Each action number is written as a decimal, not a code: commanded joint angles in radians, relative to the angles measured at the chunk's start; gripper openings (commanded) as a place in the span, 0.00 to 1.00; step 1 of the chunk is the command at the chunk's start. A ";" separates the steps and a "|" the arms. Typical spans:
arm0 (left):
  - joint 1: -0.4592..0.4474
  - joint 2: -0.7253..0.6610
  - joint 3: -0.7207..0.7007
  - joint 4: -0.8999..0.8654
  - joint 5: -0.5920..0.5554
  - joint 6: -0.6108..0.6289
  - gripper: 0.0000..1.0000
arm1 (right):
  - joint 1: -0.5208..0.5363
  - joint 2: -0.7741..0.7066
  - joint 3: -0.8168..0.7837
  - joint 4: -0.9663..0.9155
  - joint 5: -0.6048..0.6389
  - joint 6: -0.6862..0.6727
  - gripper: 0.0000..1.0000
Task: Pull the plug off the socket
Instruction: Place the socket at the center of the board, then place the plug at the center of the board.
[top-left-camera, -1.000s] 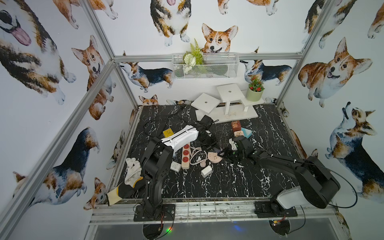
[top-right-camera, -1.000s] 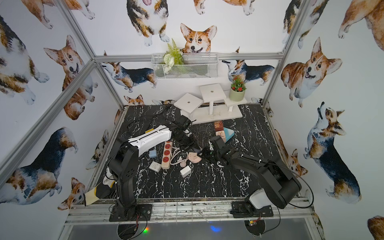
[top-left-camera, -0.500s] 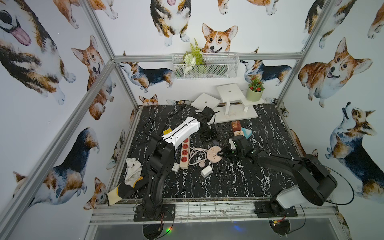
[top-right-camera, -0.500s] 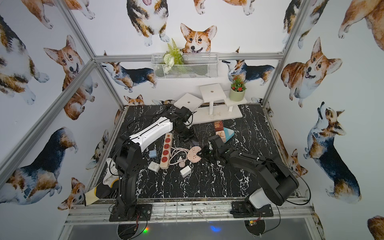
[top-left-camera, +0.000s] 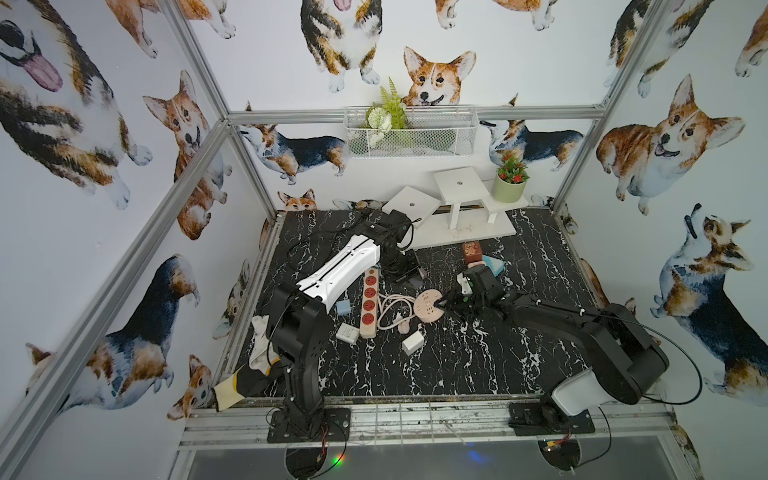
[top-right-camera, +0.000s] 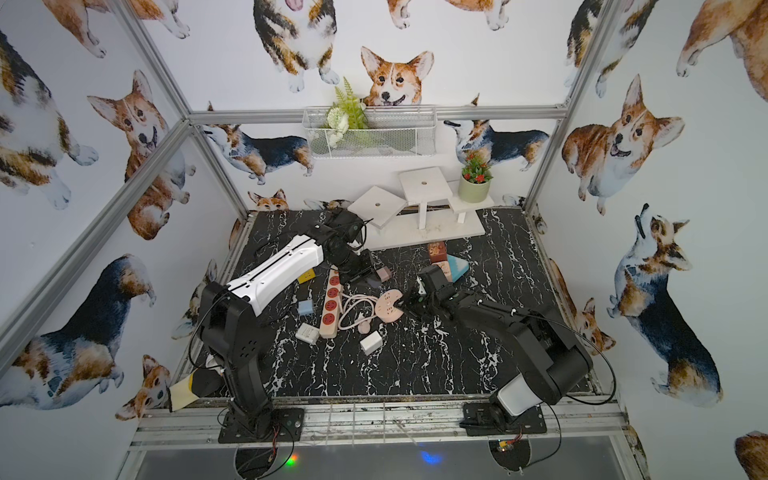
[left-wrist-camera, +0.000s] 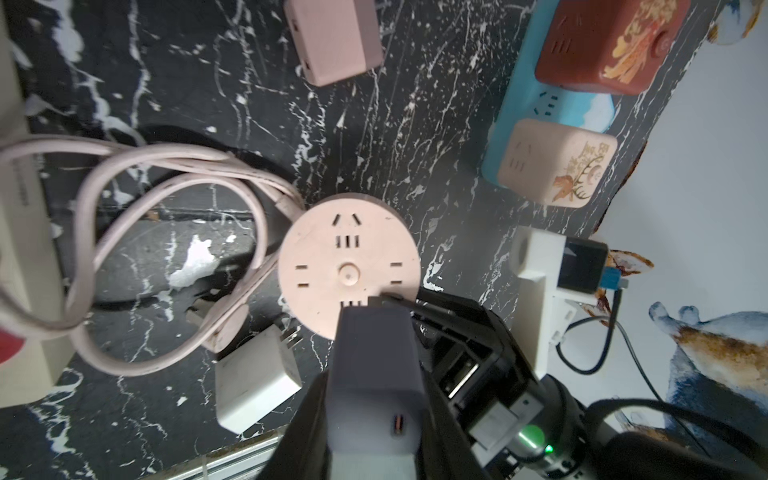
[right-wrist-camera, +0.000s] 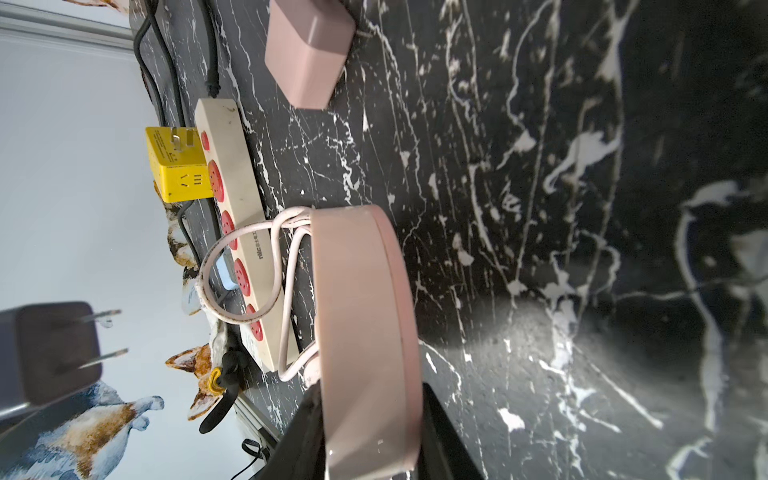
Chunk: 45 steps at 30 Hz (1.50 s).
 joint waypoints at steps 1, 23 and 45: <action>0.019 -0.066 -0.052 -0.031 -0.008 0.040 0.00 | -0.028 0.024 0.019 -0.181 0.101 -0.034 0.18; -0.013 -0.318 -0.389 0.234 0.212 0.059 0.00 | -0.074 -0.201 0.177 -0.566 0.172 -0.099 0.78; -0.313 0.111 -0.303 0.424 0.204 0.090 0.31 | -0.350 -0.475 0.192 -0.974 0.296 -0.200 0.86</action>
